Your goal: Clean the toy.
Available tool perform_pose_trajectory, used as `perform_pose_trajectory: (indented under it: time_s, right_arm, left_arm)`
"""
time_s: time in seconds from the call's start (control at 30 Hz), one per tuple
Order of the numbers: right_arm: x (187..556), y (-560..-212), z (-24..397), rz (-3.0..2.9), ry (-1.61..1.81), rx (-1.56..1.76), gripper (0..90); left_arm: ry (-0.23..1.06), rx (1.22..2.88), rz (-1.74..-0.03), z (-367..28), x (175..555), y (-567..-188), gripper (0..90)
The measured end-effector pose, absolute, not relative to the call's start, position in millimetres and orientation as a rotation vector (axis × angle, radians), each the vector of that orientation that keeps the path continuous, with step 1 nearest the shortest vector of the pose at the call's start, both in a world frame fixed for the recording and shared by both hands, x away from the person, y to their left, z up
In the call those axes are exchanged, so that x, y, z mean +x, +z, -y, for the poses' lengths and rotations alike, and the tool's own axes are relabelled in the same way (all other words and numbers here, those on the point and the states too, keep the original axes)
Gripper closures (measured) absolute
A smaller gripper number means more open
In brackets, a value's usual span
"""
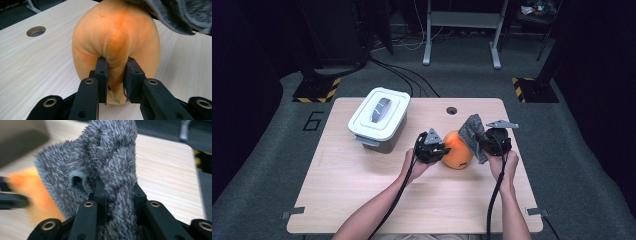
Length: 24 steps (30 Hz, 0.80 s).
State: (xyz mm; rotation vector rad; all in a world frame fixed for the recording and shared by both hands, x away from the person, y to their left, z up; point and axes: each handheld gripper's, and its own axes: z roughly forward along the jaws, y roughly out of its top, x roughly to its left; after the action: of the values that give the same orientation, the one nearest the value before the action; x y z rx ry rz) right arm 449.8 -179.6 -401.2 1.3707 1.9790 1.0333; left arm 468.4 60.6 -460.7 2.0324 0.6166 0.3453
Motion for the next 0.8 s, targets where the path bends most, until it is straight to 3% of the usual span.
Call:
perform_pose_trajectory:
  time_s: [0.33, 0.8]
  right_arm:
    - [451, -398, 136, -2.105, 1.027, 1.234, 72.7]
    - [456, -401, 156, -2.028, 0.953, 1.301, 72.7]
  left_arm:
    - [0.352, 2.048, -0.612, -61, 467, -460, 74.7]
    - [0.352, 2.052, -0.602, -59, 466, -459, 74.7]
